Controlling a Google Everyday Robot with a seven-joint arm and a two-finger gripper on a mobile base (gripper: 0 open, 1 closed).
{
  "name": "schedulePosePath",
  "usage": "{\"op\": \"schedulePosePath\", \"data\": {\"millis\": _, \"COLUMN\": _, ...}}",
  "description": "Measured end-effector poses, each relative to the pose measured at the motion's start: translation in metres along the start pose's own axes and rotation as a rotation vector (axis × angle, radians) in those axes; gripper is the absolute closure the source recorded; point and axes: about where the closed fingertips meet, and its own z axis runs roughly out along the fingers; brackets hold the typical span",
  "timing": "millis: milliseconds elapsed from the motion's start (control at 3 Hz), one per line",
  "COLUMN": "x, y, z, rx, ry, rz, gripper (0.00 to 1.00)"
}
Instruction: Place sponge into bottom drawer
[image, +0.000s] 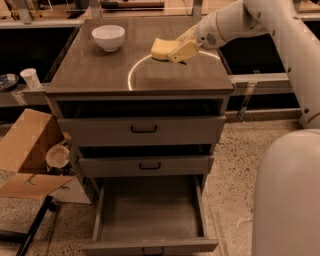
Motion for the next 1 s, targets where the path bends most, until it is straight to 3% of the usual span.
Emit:
{"op": "schedulePosePath", "data": {"millis": 333, "x": 0.001, "y": 0.003, "z": 0.004, "rx": -0.016, "ry": 0.01, "rz": -0.01, "gripper": 1.0}}
{"op": "schedulePosePath", "data": {"millis": 667, "x": 0.007, "y": 0.035, "z": -0.009, "rx": -0.079, "ry": 0.058, "rz": -0.12, "gripper": 1.0}}
{"op": "schedulePosePath", "data": {"millis": 1000, "x": 0.025, "y": 0.092, "z": -0.043, "rx": -0.114, "ry": 0.138, "rz": -0.324, "gripper": 1.0}}
